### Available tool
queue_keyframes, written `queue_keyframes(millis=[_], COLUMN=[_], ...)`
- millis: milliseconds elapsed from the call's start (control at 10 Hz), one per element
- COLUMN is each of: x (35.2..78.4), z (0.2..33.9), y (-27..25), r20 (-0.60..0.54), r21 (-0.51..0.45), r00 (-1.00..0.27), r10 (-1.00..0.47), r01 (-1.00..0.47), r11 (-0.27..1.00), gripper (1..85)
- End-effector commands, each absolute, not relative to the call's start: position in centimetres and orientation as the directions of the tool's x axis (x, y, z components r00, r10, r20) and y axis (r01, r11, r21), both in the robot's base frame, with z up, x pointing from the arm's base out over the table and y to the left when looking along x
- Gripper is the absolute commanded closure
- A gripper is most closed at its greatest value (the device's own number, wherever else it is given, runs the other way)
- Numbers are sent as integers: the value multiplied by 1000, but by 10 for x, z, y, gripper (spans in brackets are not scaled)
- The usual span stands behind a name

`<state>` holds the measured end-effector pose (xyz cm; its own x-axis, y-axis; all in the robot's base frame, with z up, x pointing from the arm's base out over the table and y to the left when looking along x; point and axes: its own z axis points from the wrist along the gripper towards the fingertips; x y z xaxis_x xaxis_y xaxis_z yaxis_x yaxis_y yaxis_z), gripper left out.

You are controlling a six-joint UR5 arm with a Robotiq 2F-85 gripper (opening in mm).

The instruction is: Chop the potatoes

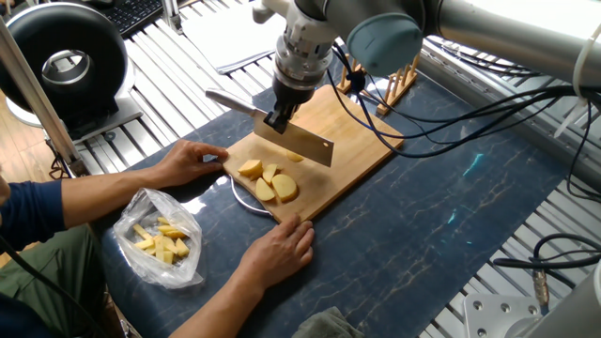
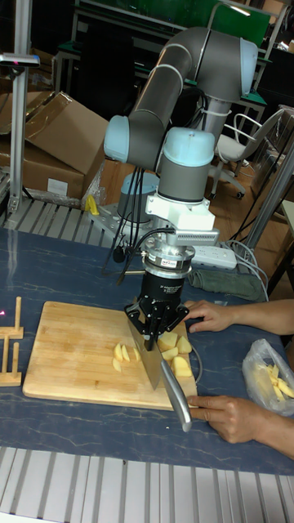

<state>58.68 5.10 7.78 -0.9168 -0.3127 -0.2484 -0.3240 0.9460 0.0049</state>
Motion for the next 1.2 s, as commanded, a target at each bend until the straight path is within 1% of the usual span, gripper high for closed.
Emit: queue_keyframes(millis=[0, 900, 1100], x=[588, 588, 590], z=[79, 77, 72], y=[51, 51, 51], r20=[-256, -257, -265], r21=[12, 11, 4], r00=[-917, -916, -914], r10=[-306, -308, -307], r01=[-320, -321, -319], r11=[947, 947, 948], gripper=[847, 847, 847])
